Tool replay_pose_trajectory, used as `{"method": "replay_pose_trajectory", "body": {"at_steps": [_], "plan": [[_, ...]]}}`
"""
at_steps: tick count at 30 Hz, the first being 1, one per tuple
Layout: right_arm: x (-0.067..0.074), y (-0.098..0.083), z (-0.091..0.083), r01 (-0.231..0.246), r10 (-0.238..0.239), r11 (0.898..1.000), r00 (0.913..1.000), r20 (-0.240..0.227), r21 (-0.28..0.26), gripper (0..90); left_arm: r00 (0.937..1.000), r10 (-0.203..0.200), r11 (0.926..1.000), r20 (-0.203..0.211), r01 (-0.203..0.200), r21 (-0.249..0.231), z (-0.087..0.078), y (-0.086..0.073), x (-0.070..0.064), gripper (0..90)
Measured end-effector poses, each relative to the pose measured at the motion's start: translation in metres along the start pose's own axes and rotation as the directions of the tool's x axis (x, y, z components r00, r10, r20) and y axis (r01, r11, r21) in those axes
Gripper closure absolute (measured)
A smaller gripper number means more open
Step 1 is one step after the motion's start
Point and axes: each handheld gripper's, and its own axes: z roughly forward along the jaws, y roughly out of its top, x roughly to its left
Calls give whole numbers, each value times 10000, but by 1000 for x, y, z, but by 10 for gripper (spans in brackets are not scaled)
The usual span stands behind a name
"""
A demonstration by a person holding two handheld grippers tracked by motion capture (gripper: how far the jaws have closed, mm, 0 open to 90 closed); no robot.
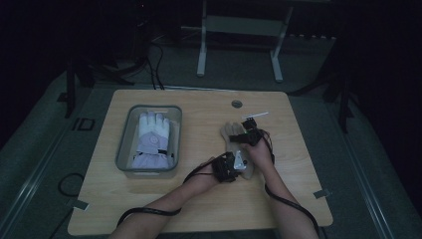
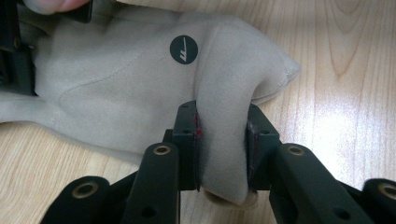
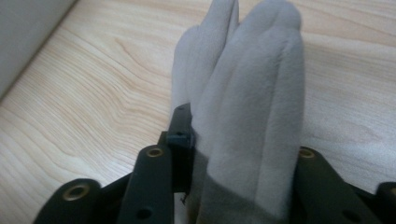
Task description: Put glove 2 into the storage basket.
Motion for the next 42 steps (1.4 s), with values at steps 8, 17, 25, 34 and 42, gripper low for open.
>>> {"method": "replay_pose_trajectory", "body": {"at_steps": [8,17,25,34,42], "plan": [[4,8,-15,-237,211,9980,9987,-454,-584,698,9997,-125,9999,-206,124,-20,-14,2,6,732],[17,23,-34,-34,-33,9945,9979,-642,-1043,697,9989,-28,9999,-470,23,-114,-45,10,11,733],[42,39,-43,234,-349,9912,9956,-865,-1305,696,9973,-87,10000,-726,84,-45,-75,6,16,734],[74,58,-42,593,-763,9883,9900,-1184,-1405,696,9942,-266,9996,-1041,276,80,-108,-8,24,734],[102,74,-34,901,-1122,9850,9822,-1503,-1470,696,9905,-366,9989,-1323,401,242,-132,-23,30,734]]}}
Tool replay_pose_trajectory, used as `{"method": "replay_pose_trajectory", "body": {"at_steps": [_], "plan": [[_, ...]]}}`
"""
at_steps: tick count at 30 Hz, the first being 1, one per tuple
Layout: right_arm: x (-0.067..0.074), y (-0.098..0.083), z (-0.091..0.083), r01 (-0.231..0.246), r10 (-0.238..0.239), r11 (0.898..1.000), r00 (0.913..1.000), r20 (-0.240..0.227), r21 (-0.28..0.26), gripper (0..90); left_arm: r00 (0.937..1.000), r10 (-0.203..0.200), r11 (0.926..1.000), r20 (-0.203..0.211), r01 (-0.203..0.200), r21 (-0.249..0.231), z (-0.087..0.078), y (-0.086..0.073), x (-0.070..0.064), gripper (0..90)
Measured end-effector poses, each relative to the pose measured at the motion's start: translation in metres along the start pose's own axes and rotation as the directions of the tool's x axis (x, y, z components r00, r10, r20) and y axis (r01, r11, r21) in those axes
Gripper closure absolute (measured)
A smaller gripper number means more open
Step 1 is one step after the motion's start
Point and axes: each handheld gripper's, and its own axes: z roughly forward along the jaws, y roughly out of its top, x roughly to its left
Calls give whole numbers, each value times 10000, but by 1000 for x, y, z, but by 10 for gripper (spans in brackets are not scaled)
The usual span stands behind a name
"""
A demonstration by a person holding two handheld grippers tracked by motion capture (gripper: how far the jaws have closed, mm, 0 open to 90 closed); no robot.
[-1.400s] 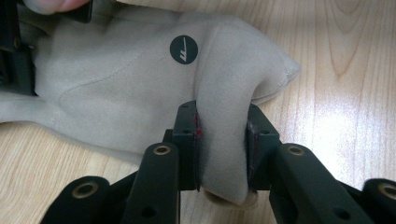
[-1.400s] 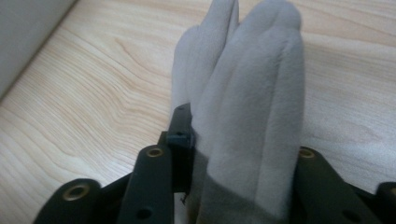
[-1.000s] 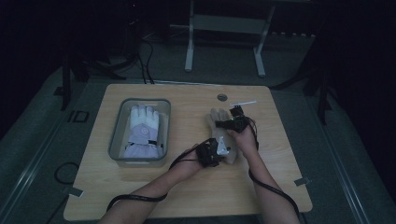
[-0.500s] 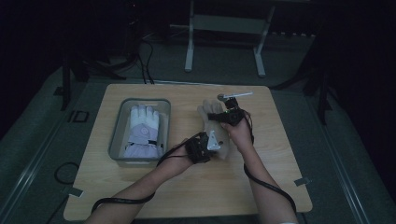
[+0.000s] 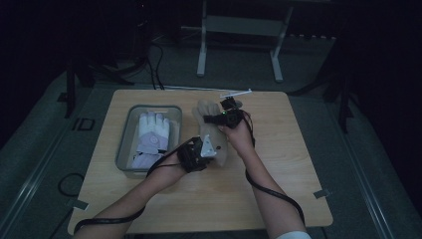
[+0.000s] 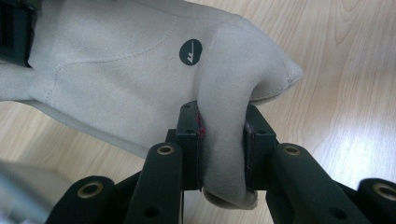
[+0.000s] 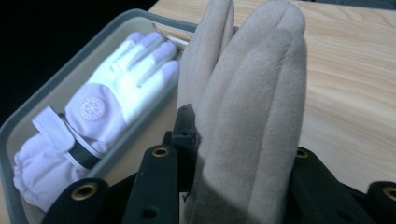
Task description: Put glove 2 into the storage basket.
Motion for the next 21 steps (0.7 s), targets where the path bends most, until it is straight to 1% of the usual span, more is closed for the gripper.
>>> {"method": "replay_pose_trajectory", "body": {"at_steps": [3,7,12,17,19,21], "plan": [[10,6,7,183,-182,9998,9998,-65,19,696,9999,-102,9999,-97,103,88,-8,-7,4,734],[23,13,19,328,-326,9994,9991,-273,78,695,9996,-199,9995,-206,204,227,-18,-18,9,734],[37,20,34,483,-472,9986,9975,-531,193,696,9989,-374,9987,-295,384,329,-30,-32,16,734],[51,27,49,616,-593,9977,9955,-740,292,695,9980,-440,9982,-458,458,386,-41,-48,22,734],[57,30,56,726,-698,9968,9945,-783,341,695,9971,-601,9974,-463,618,359,-46,-54,25,733],[62,32,63,726,-689,9966,9938,-878,391,695,9962,-716,9964,-504,737,412,-50,-60,28,733]]}}
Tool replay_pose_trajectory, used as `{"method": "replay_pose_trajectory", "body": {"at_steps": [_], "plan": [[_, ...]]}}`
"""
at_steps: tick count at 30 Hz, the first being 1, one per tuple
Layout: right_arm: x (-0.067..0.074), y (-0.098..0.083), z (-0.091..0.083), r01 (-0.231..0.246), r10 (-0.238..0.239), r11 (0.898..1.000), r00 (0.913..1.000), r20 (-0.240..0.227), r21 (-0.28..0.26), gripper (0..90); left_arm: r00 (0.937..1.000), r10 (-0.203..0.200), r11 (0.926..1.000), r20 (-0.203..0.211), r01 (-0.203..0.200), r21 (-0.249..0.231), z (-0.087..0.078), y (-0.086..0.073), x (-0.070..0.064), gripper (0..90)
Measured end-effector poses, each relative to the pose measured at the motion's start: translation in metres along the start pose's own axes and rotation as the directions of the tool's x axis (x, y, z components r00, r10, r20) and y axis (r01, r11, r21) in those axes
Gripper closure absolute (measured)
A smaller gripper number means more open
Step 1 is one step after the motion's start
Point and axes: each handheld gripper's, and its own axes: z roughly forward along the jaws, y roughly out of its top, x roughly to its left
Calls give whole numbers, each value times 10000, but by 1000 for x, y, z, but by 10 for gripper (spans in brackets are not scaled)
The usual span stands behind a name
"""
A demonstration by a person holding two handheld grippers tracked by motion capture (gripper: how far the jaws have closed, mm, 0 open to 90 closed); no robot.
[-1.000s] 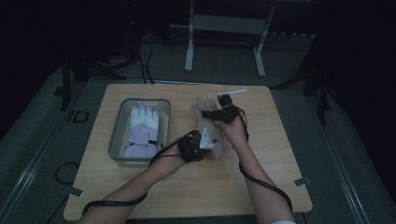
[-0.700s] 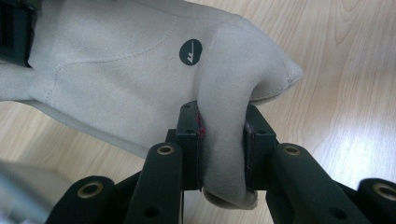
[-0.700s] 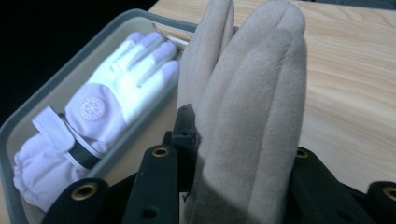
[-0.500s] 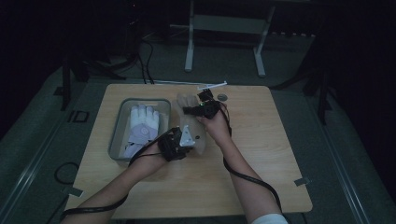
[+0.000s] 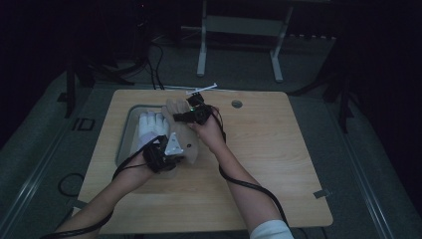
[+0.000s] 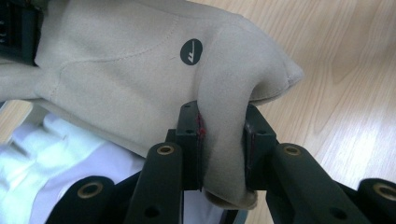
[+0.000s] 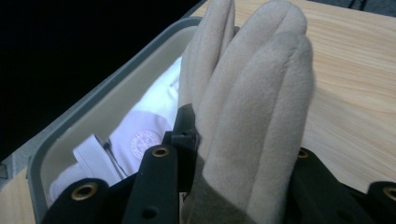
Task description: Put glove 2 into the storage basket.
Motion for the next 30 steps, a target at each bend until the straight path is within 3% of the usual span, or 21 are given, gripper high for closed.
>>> {"method": "replay_pose_trajectory", "body": {"at_steps": [21,28,30], "plan": [[43,21,60,470,-454,9986,9972,-599,259,695,9990,-399,9968,-190,411,688,-29,-48,26,733],[44,25,72,477,-456,9983,9970,-628,324,694,9970,-779,9946,-24,779,693,-27,-58,38,732],[42,24,86,580,-546,9965,9970,-555,607,692,9965,-832,9936,58,825,773,-22,-60,39,731]]}}
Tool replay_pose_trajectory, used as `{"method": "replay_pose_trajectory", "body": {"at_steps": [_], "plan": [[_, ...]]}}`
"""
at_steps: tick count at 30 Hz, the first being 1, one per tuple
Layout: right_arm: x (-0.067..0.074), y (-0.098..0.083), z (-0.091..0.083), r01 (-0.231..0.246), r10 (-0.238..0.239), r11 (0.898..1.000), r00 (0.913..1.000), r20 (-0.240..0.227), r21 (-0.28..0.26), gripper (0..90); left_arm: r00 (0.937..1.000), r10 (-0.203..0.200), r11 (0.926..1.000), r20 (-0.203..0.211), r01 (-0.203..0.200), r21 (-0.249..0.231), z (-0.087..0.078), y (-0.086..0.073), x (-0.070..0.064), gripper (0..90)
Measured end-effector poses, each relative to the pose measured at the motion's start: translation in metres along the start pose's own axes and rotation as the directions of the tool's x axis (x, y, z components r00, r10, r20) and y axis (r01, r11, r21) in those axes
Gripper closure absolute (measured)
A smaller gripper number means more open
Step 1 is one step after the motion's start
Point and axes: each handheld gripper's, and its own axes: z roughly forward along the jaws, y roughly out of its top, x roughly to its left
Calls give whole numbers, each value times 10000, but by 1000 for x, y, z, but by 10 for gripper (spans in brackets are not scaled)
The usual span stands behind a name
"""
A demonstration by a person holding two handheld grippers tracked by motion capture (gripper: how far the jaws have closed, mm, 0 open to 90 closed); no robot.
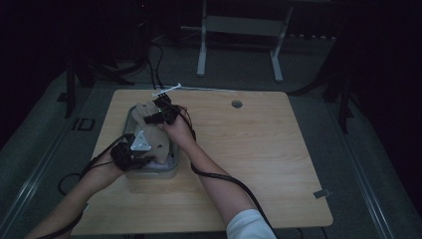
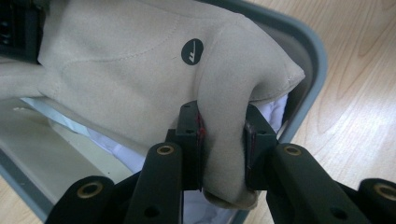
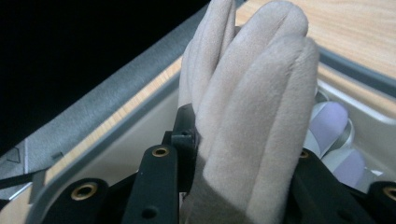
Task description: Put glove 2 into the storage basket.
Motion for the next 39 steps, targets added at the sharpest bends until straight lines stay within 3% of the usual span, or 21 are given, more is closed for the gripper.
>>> {"method": "replay_pose_trajectory", "body": {"at_steps": [7,13,14,17,18,21,23,24,26,28,31,33,39], "plan": [[-8,-8,17,-147,144,9988,9999,65,460,672,9987,-285,9993,426,275,240,12,-6,5,720],[-10,-8,16,104,-119,9986,9995,278,523,519,9963,-506,9985,695,492,223,14,-7,7,684],[-12,-7,10,160,-174,9988,9994,304,457,463,9959,-519,9985,747,505,208,14,-7,7,669],[-14,-5,2,167,-178,9994,9991,387,300,421,9939,-649,9978,897,635,180,12,-5,7,614],[-16,-4,-5,224,-235,9993,9991,346,308,369,9938,-662,9978,897,652,143,11,-5,7,563],[-17,-5,-12,313,-326,9990,9986,419,313,350,9921,-858,9962,919,866,-43,6,-2,6,426],[-19,-6,-19,325,-334,9993,9983,472,189,311,9925,-887,9955,845,911,-244,1,0,4,393],[-20,-8,-25,366,-372,9992,9986,384,144,272,9912,-1029,9932,827,1069,-458,-3,2,3,310],[-20,-9,-28,443,-448,9989,9985,305,175,243,9898,-1083,9919,930,1138,-563,-5,3,3,237],[-20,-14,-35,580,-581,9981,9983,44,223,192,9864,-1288,9872,1019,1373,-813,-8,6,4,211],[-20,-20,-42,705,-705,9973,9975,36,211,190,9838,-1480,9808,1007,1590,-1124,-9,10,3,182],[-20,-24,-47,815,-815,9965,9967,-13,162,190,9808,-1668,9728,1015,1804,-1450,-9,14,1,182],[-22,-36,-66,1046,-1047,9945,9945,63,59,190,9797,-1718,9716,1037,1859,-1466,-3,23,-6,183]]}}
